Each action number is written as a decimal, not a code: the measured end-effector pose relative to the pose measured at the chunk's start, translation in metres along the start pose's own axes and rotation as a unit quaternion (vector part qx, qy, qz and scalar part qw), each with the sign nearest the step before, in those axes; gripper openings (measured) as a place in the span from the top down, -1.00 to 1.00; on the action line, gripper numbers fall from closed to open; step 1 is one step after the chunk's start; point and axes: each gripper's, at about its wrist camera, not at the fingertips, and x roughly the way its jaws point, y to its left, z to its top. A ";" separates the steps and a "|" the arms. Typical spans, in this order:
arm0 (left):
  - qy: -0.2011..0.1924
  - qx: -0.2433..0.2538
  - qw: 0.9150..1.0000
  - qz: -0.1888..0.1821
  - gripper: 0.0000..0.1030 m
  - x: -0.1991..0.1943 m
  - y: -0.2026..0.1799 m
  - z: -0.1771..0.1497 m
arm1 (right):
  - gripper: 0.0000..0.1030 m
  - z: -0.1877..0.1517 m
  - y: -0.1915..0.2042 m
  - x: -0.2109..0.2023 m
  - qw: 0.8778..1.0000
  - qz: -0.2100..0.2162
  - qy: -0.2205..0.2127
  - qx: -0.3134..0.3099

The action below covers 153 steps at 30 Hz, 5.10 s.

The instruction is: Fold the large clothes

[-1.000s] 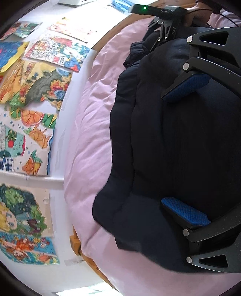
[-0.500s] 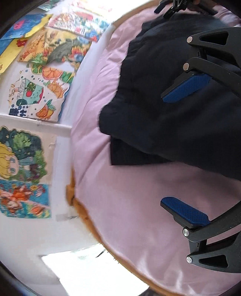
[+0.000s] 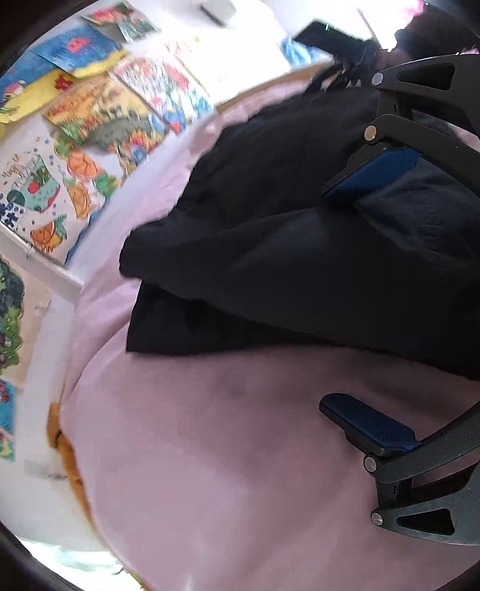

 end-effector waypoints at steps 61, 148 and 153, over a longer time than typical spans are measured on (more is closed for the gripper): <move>0.099 0.105 0.980 0.139 0.62 -0.029 -0.141 -0.003 | 0.47 -0.036 -0.060 -0.033 0.965 0.137 0.060 0.217; -0.200 0.232 0.934 0.181 -1.00 -0.332 -0.226 -0.359 | -0.97 -0.278 0.273 -0.389 0.963 -0.158 -0.202 0.084; -0.231 0.224 0.928 0.187 -1.00 -0.338 -0.219 -0.371 | -0.97 -0.285 0.285 -0.397 0.959 -0.166 -0.221 0.061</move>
